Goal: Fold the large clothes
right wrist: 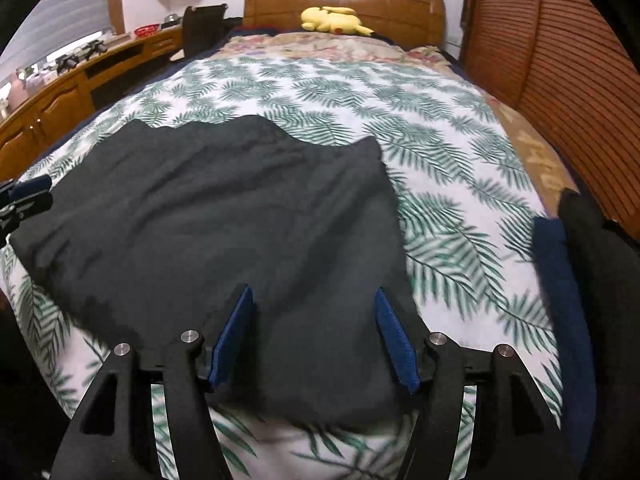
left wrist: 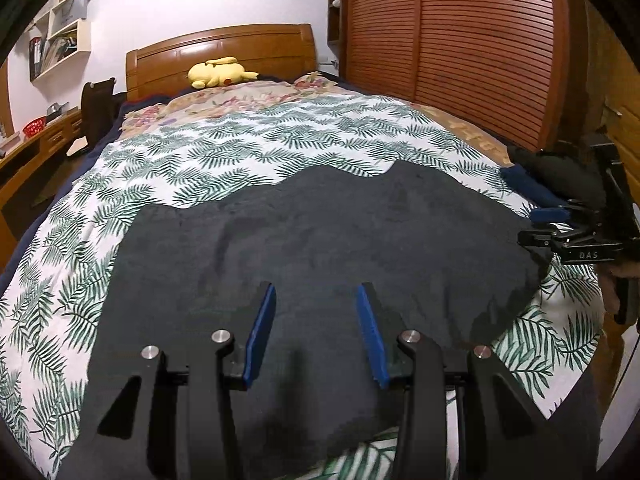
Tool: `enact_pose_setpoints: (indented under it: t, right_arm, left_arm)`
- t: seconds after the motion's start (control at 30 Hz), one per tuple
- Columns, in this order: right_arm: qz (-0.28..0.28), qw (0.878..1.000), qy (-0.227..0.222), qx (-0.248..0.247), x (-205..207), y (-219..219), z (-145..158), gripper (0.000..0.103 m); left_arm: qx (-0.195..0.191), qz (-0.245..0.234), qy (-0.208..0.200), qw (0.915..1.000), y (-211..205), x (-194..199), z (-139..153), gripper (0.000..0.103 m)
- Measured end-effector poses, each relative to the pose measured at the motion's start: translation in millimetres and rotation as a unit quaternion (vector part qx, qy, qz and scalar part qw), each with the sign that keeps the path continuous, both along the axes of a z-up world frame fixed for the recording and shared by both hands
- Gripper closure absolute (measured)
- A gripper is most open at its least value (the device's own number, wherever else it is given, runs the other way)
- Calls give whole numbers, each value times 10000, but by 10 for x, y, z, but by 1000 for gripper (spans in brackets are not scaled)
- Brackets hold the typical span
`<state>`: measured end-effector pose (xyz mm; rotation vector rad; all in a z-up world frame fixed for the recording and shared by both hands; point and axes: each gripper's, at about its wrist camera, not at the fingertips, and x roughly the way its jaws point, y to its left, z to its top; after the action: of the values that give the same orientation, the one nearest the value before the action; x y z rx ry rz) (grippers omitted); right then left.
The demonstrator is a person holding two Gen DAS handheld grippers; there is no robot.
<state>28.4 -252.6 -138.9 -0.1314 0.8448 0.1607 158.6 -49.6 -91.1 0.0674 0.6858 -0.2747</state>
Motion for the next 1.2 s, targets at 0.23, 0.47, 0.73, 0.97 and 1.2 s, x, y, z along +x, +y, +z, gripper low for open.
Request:
enact_pose_setpoints:
  t: [0.23, 0.47, 0.73, 0.97, 1.2]
  right_arm:
    - [-104, 9999, -65, 87, -129, -103, 51, 38]
    - [-150, 9998, -22, 94, -91, -85, -31, 38]
    - [-632, 9972, 365, 158, 41, -247, -328, 23]
    - [-678, 9961, 492, 260, 14, -308, -436, 20]
    - [-651, 9965, 392, 349, 6, -304, -544, 19]
  left_arm:
    - [-29, -86, -2, 10000, -145, -32, -10, 62]
    - [-136, -174, 35, 9998, -244, -13, -9, 62]
    - [-233, -317, 80, 9992, -402, 20, -33, 62]
    - [-127, -355, 160, 9992, -469, 31, -112, 62]
    - [-27, -307, 244, 9992, -426, 34, -174, 62]
